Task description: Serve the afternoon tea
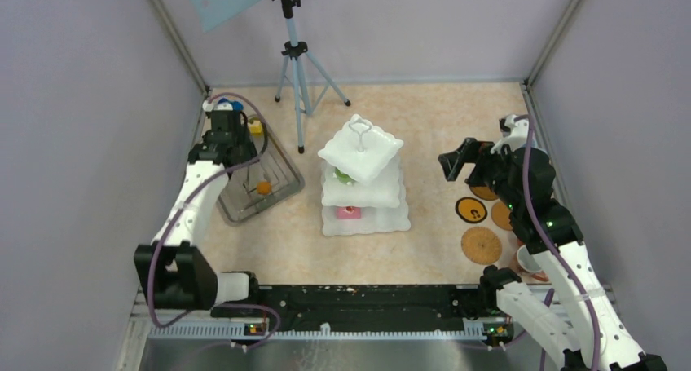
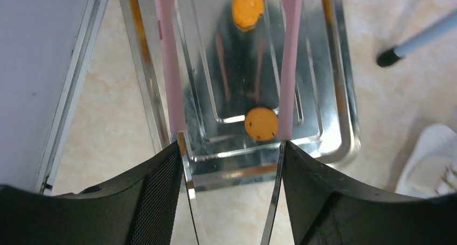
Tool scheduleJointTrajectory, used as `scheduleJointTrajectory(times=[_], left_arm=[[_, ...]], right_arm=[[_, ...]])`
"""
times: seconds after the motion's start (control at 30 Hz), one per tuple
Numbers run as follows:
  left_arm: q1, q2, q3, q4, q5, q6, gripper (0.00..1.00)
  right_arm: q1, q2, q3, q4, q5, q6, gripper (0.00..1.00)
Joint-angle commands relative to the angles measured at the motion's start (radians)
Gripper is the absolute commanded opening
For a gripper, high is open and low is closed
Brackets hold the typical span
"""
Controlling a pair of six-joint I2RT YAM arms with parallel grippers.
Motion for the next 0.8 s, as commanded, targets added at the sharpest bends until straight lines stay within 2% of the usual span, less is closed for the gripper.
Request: scheduleJointTrajectory(times=[0.0, 0.3, 0.53, 0.77], left_arm=[[0.091, 0.17, 0.12, 0.123, 0.005, 0.021, 0.7], [0.12, 0.4, 0.302, 0.054, 0.042, -0.014, 0.73], [0.122, 0.471, 0.323, 0.026, 0.047, -0.031, 0.76], [0.13, 0.514, 0.335, 0.026, 0.063, -0.045, 0.73]], right_arm=[[0.009, 0.001, 0.042, -0.007, -0.005, -0.015, 0.99], [0.008, 0.022, 0.108, -0.048, 0.0, -0.04, 0.99], [0.009, 0.034, 0.1, -0.038, -0.007, -0.035, 0.99], [0.008, 0.04, 0.099, -0.026, -0.009, -0.032, 0.99]])
